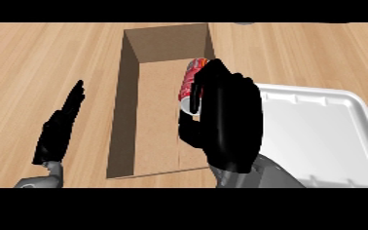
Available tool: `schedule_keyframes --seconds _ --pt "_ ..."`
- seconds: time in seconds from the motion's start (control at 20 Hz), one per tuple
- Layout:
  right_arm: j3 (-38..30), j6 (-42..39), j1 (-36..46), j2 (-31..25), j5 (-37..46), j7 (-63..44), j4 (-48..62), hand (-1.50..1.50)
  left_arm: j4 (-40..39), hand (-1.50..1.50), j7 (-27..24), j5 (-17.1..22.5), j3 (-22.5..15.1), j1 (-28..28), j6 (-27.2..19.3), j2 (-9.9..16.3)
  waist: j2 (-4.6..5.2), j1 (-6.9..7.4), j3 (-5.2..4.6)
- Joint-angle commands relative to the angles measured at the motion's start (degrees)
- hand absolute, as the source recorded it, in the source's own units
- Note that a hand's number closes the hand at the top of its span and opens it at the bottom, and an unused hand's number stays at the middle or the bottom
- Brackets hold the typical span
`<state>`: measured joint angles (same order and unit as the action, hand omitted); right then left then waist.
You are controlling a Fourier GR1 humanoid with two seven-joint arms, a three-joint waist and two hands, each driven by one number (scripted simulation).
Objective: Pick the can from the tray and place it in the cardboard box
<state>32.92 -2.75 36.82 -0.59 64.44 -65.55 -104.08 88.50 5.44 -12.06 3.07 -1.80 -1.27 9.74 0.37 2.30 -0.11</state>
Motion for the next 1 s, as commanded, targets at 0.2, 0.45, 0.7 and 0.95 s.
schedule_keyframes --seconds 0.2,0.45,0.7,0.95 --pt "-6.67 10.79 10.29 0.57 -10.74 -2.93 24.34 1.50 -2.08 0.00 -1.24 -0.35 0.33 -1.48 0.28 0.40 0.35 0.25 0.05" --pt "-6.92 18.92 10.53 0.57 -15.07 -2.71 32.99 -1.50 -0.36 0.00 -0.57 0.66 -0.08 0.19 1.20 -0.12 0.25 0.50 0.09" --pt "-6.67 27.09 15.88 0.57 -20.15 2.57 45.82 -1.50 -0.71 0.00 -1.30 -0.47 -0.87 0.80 -0.36 -1.69 0.27 0.58 0.08" --pt "-5.77 40.70 15.67 0.57 -21.35 5.20 45.54 -1.50 1.32 0.00 1.95 0.80 0.55 -1.37 2.00 0.92 0.14 0.69 0.13"
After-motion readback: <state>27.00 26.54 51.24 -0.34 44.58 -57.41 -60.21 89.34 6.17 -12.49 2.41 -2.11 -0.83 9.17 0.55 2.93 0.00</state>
